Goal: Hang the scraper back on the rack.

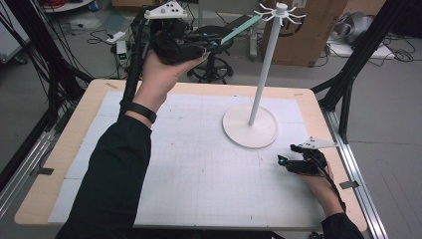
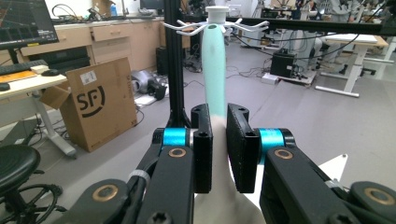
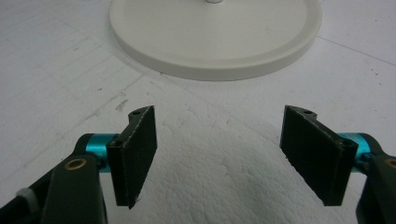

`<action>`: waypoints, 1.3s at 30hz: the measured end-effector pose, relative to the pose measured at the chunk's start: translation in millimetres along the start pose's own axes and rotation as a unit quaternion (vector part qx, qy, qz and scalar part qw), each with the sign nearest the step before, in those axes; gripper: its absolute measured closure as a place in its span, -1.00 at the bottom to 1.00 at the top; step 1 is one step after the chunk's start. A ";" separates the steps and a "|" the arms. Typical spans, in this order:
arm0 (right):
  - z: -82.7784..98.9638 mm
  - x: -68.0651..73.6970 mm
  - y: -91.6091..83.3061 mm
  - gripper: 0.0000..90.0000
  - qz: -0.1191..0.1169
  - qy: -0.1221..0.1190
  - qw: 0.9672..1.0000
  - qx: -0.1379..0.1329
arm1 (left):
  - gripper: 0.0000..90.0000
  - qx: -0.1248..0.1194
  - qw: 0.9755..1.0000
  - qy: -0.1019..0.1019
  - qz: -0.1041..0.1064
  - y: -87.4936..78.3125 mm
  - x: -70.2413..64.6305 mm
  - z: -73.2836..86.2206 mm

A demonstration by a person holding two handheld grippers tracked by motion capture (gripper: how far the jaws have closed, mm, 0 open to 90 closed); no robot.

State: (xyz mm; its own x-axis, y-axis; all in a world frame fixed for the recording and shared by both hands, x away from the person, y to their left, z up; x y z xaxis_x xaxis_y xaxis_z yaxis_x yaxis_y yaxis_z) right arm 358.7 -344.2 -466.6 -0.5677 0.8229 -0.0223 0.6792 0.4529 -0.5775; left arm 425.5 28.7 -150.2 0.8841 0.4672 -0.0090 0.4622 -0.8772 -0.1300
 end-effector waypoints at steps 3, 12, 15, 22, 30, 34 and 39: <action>0.1 0.2 0.1 -0.41 0.000 0.000 1.000 0.001 | 0.80 0.003 1.000 0.003 -0.001 2.2 0.3 1.2; 0.2 0.0 0.2 -0.40 -0.001 0.000 1.000 0.001 | 0.80 0.000 1.000 0.005 -0.004 4.8 0.1 2.2; 0.5 0.2 0.6 -0.40 0.000 -0.001 1.000 0.002 | 0.80 -0.013 1.000 0.004 -0.001 1.4 -1.7 -0.8; 0.6 1.1 0.7 -0.40 0.000 -0.003 1.000 0.005 | 0.80 -0.015 1.000 0.013 0.015 1.7 -10.6 -2.2; 0.8 0.8 0.8 -0.40 0.000 -0.002 1.000 0.006 | 0.80 -0.007 1.000 0.021 0.016 3.4 -11.9 0.0; 1.0 0.4 1.3 -0.40 0.000 -0.002 1.000 0.005 | 0.80 -0.003 1.000 0.026 0.015 3.0 -12.9 1.9; 0.8 1.1 1.3 -0.40 0.000 -0.004 1.000 0.005 | 0.80 0.004 1.000 0.026 0.013 4.0 -11.9 6.8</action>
Point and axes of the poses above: each handheld gripper's, and its own axes: y roughly forward along the jaws, z roughly out of its underside, x roughly to its left, the point moved 4 cm from there along y, roughly forward along the jaws, and after that the axes turned 3 degrees about z, right-handed, at the moved point
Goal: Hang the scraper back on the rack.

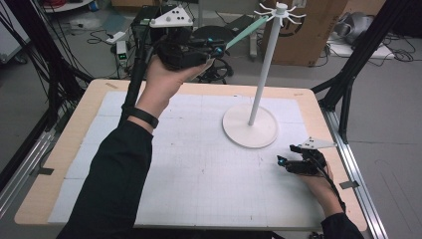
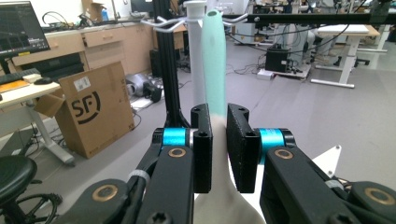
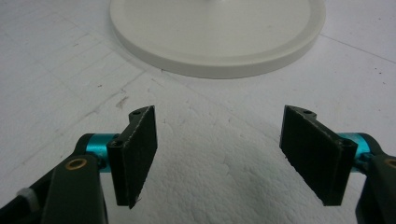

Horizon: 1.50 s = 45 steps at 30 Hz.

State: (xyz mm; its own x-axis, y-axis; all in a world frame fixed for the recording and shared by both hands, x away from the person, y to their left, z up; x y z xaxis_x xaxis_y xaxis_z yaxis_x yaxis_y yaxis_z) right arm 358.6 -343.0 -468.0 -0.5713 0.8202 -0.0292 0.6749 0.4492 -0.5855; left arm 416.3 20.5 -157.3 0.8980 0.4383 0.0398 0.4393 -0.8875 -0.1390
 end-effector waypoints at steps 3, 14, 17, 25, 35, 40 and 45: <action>0.1 -0.2 0.0 -0.40 0.000 0.000 1.000 0.000 | 0.80 0.003 1.000 0.000 -0.001 0.6 0.5 2.2; 0.4 -0.2 0.6 -0.40 0.000 0.000 1.000 0.002 | 0.80 0.012 1.000 0.001 -0.005 3.1 2.6 6.4; 0.4 -0.1 0.7 -0.40 0.000 0.000 1.000 0.002 | 0.80 0.016 1.000 0.004 -0.006 6.3 1.9 7.6; 0.4 -0.2 0.5 -0.40 -0.001 0.000 1.000 0.002 | 0.79 0.029 1.000 0.002 -0.006 15.5 1.8 13.1; -0.1 -0.6 -0.6 -0.40 -0.002 0.004 1.000 -0.001 | 0.38 0.033 0.999 -0.029 0.002 17.1 3.5 23.0; -0.2 -0.6 -0.6 -0.40 -0.001 0.004 1.000 -0.002 | 0.18 0.039 0.999 -0.033 0.004 9.7 1.6 38.9; -0.3 -0.6 -0.9 -0.40 -0.001 0.004 1.000 -0.002 | 0.02 0.032 0.998 -0.046 0.007 -9.9 -0.6 68.4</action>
Point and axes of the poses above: each handheld gripper's, and its own axes: y roughly forward along the jaws, z roughly out of its underside, x roughly to its left, the point moved 4 cm from there along y, roughly forward along the jaws, and after that the axes turned 3 degrees about z, right-handed, at the moved point
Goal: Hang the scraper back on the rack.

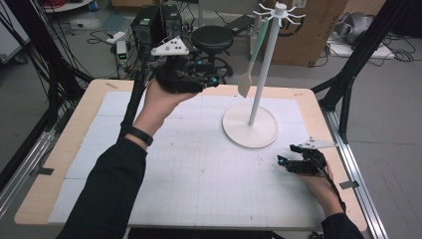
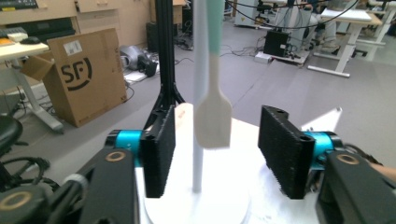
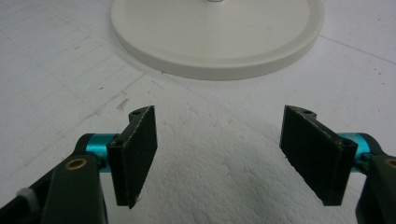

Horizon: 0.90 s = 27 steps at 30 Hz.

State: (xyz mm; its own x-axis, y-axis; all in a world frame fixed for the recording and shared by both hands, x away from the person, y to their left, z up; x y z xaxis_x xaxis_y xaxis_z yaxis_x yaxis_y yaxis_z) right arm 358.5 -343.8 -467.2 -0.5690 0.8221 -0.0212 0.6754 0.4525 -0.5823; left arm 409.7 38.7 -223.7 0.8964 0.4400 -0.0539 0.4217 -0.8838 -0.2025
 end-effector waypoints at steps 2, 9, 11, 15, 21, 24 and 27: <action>-0.3 0.3 0.0 -0.40 -0.001 0.001 1.000 -0.002 | -0.04 -0.006 1.000 -0.002 0.002 -10.1 0.0 16.1; -0.9 0.8 -0.3 -0.40 -0.001 -0.002 1.000 -0.004 | -0.27 -0.021 0.999 -0.024 -0.002 -48.8 2.9 75.8; -1.6 1.0 -0.8 -0.41 -0.002 -0.001 1.000 -0.009 | -0.29 -0.012 1.000 -0.017 -0.011 -58.2 3.4 93.1; -3.1 2.1 -2.9 -0.41 -0.005 0.006 1.000 -0.016 | -0.34 -0.007 1.000 -0.018 -0.023 -76.3 3.3 125.0; -5.9 2.9 -7.4 -0.44 -0.006 0.013 0.999 -0.032 | -0.36 0.003 0.999 -0.029 -0.041 -99.9 7.0 163.4; -8.9 2.0 -12.2 -0.45 -0.003 0.020 0.998 -0.052 | -0.36 0.008 0.998 -0.033 -0.047 -109.8 9.6 178.4; -9.6 1.9 -15.2 -0.47 -0.004 0.027 0.998 -0.059 | -0.37 0.011 0.998 -0.037 -0.049 -119.2 13.4 190.5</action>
Point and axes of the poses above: each handheld gripper's, and its own axes: y roughly forward along the jaws, z roughly out of its underside, x roughly to its left, the point moved 4 cm from there along y, roughly forward along the jaws, and after that the axes turned 3 degrees about z, right-handed, at the moved point
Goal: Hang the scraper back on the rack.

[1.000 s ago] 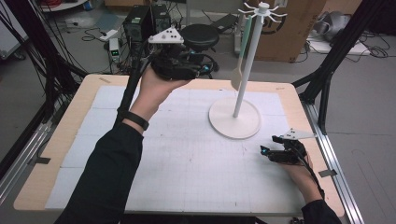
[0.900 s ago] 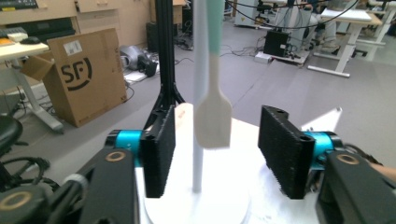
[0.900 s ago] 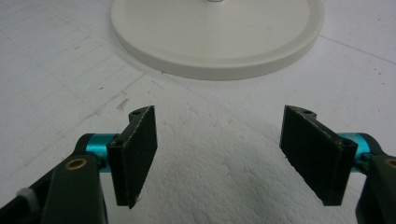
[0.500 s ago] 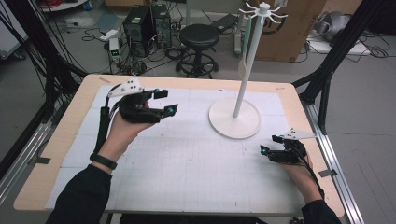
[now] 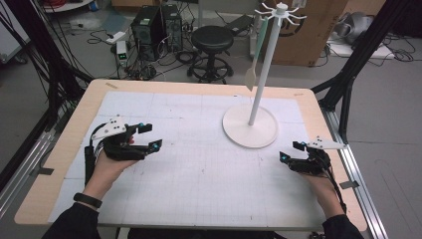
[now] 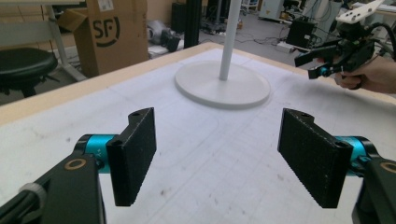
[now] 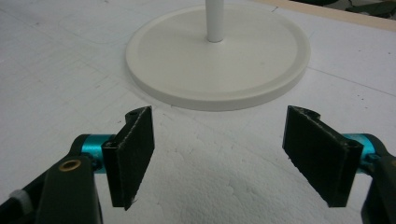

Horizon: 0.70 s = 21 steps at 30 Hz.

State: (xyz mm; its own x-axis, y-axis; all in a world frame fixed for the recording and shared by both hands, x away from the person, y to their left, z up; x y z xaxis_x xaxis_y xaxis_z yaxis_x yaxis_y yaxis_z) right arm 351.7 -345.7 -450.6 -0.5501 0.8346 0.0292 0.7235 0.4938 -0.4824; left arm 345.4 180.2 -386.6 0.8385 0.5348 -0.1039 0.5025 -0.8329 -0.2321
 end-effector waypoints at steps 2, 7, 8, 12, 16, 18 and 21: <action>0.4 0.0 -0.6 -0.47 -0.001 -0.001 1.000 0.001 | -0.37 0.005 1.000 0.000 -0.001 -4.8 3.5 5.0; 0.0 0.6 -1.4 -0.48 -0.001 0.000 1.000 0.000 | -0.37 0.017 1.000 0.007 -0.010 -17.9 13.6 14.5; 0.1 0.4 -1.2 -0.48 -0.001 0.000 1.000 0.001 | -0.37 0.018 1.000 0.008 -0.014 -19.9 16.0 16.2; 0.2 0.1 -0.8 -0.48 -0.001 -0.001 1.000 0.001 | -0.37 0.022 1.000 0.004 -0.022 -24.5 23.4 22.2; 0.0 0.0 -0.8 -0.48 -0.002 -0.003 1.000 0.000 | -0.38 0.031 0.999 0.002 -0.024 -21.9 25.5 25.9; 0.0 -0.1 -0.8 -0.48 -0.001 -0.003 1.000 -0.001 | -0.38 0.036 0.999 0.008 -0.023 -19.7 24.6 26.5; 0.0 -0.1 -1.0 -0.49 -0.001 -0.003 1.000 0.000 | -0.38 0.041 0.999 0.012 -0.022 -17.4 22.3 27.1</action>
State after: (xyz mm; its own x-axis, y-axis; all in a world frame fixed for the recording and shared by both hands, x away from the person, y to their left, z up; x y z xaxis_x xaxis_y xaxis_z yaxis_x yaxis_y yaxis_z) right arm 351.0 -346.3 -450.0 -0.5539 0.8322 0.0254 0.7226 0.4957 -0.4818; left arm 349.6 210.5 -411.1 0.8217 0.5658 -0.0683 0.5205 -0.7938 -0.3146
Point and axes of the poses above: each handheld gripper's, and its own axes: y roughly forward along the jaws, z roughly out of its underside, x roughly to its left, the point moved 4 cm from there along y, roughly forward along the jaws, and after that the axes turned 3 degrees about z, right-handed, at the moved point
